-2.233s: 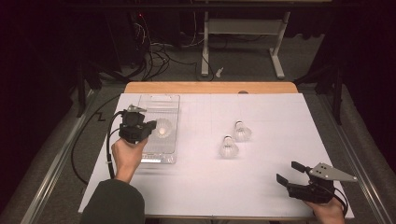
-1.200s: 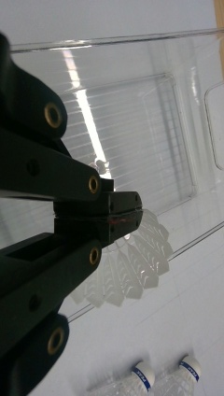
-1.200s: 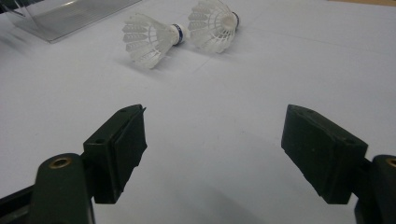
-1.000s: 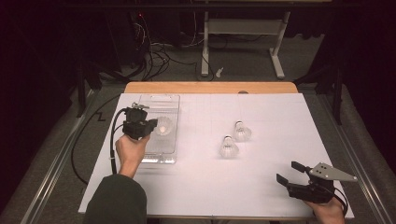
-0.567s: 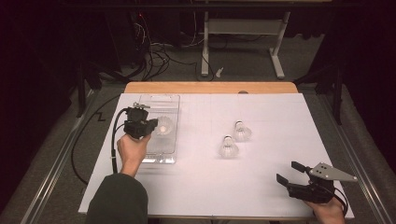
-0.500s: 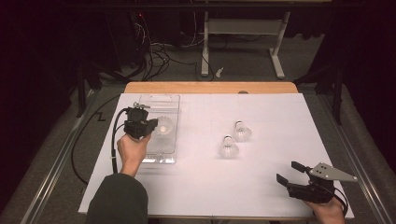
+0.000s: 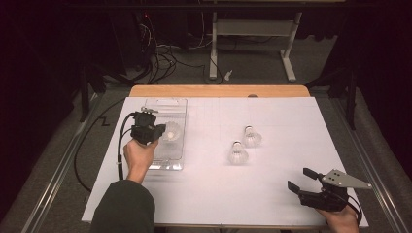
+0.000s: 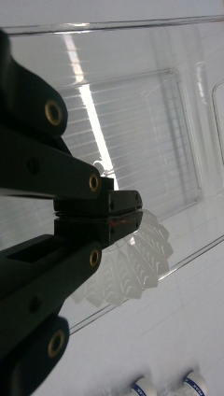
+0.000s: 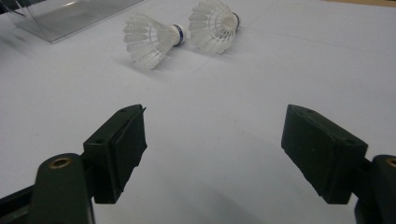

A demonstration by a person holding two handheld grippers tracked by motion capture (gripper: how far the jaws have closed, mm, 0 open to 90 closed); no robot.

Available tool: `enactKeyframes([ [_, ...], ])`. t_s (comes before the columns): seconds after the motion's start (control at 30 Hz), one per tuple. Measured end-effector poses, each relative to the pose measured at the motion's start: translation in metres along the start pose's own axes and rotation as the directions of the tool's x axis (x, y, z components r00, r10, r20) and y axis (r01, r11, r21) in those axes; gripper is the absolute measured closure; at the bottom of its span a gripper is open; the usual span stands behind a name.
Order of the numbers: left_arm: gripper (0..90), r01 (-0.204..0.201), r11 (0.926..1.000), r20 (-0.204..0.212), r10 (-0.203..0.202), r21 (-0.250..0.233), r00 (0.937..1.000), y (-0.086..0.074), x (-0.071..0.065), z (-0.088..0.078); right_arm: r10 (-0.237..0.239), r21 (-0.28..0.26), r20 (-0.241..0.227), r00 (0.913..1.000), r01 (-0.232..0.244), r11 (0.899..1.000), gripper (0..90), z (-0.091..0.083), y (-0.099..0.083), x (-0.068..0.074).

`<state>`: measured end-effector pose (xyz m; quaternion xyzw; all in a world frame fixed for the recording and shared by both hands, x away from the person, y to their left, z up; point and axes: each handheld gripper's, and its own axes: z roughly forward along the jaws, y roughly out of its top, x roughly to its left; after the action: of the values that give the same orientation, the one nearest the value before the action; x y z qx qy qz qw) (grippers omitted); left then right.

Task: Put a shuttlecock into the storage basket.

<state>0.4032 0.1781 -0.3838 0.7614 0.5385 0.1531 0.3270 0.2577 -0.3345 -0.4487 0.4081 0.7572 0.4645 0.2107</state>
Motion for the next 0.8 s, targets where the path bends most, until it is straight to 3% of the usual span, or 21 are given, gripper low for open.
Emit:
enactKeyframes([
  [0.4,60.3,-0.025,0.9993,0.026,0.026,-0.028,0.9993,-0.002,-0.007,-0.006,-0.003,0.000,0.000,1.0000,0.003,1.000,22.3,0.000,0.000,0.000],
  [0.8,52.4,-0.044,0.9977,0.038,0.046,-0.052,0.9982,-0.005,-0.013,-0.012,-0.004,0.000,0.000,1.0000,0.004,1.000,22.3,0.000,0.000,0.001],
])
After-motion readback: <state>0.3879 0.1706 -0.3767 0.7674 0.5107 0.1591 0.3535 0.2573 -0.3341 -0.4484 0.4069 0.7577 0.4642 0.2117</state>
